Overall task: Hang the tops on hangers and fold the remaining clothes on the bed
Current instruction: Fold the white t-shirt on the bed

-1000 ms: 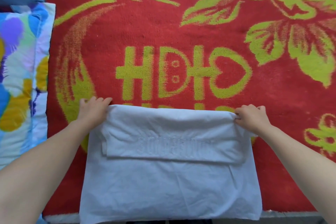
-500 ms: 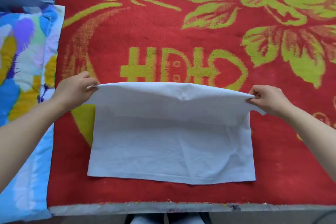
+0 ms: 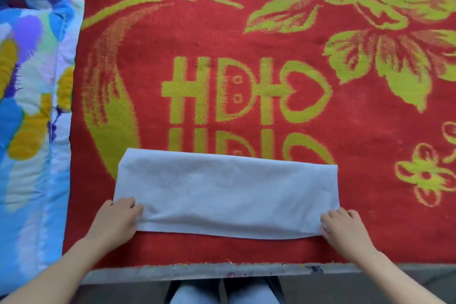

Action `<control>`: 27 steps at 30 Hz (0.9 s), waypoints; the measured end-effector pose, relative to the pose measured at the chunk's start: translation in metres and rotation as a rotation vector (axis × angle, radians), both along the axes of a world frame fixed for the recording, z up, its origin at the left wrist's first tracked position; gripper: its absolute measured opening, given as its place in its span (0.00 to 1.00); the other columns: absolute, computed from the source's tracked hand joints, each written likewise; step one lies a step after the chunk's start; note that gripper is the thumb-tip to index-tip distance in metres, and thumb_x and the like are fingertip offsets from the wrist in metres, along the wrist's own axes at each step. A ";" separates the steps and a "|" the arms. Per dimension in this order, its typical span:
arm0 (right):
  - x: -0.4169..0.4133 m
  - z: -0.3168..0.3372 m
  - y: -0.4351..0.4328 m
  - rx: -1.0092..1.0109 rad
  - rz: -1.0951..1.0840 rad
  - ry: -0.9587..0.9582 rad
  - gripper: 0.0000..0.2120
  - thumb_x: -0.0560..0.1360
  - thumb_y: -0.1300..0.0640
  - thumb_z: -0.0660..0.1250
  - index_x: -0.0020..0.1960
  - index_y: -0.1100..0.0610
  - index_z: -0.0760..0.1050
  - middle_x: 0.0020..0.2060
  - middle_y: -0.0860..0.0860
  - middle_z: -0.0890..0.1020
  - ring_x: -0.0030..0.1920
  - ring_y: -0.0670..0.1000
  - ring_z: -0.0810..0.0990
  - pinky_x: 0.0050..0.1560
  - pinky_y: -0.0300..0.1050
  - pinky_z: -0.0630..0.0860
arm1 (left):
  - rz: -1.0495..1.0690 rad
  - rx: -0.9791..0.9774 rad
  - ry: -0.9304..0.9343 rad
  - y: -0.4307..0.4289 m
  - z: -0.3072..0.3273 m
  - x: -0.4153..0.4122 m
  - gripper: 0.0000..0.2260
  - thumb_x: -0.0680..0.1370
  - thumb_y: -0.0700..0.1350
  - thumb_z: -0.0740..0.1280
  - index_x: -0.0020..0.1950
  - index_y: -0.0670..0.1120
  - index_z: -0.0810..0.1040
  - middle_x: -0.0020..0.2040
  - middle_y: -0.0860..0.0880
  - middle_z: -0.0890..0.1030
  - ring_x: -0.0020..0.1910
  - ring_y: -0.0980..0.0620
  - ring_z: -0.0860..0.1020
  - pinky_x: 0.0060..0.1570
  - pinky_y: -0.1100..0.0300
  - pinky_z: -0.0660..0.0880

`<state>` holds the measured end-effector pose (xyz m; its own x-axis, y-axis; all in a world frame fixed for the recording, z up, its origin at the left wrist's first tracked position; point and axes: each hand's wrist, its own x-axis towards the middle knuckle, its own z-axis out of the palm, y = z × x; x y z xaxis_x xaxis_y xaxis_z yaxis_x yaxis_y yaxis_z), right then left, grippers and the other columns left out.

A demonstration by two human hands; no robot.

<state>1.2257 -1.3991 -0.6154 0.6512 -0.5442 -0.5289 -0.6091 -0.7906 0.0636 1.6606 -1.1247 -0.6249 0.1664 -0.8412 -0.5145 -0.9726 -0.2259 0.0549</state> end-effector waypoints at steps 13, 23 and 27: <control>-0.018 0.003 -0.024 0.130 -1.098 0.136 0.21 0.77 0.53 0.60 0.69 0.59 0.67 0.64 0.62 0.71 0.63 0.63 0.70 0.61 0.54 0.68 | 0.532 0.280 -0.263 -0.003 0.007 0.017 0.18 0.77 0.57 0.61 0.60 0.47 0.72 0.54 0.45 0.73 0.55 0.43 0.74 0.47 0.52 0.71; 0.031 -0.018 0.008 0.197 -1.703 -0.323 0.26 0.69 0.57 0.72 0.63 0.67 0.71 0.58 0.63 0.77 0.57 0.62 0.76 0.56 0.53 0.73 | 0.289 -0.108 0.013 -0.027 -0.013 -0.118 0.42 0.50 0.40 0.79 0.63 0.43 0.70 0.60 0.34 0.76 0.61 0.38 0.69 0.49 0.40 0.72; 0.053 0.013 0.013 0.148 -1.649 -0.439 0.09 0.69 0.57 0.66 0.32 0.59 0.71 0.33 0.55 0.76 0.41 0.58 0.74 0.42 0.48 0.68 | 0.253 0.033 0.144 -0.039 -0.009 -0.160 0.44 0.50 0.43 0.79 0.65 0.47 0.69 0.63 0.37 0.74 0.63 0.37 0.66 0.49 0.38 0.75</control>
<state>1.2790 -1.3862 -0.6024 -0.4073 -0.7047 -0.5810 -0.6746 0.6610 -0.3287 1.5004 -1.1639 -0.6343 0.2920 -0.7646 -0.5746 -0.8676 -0.4646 0.1773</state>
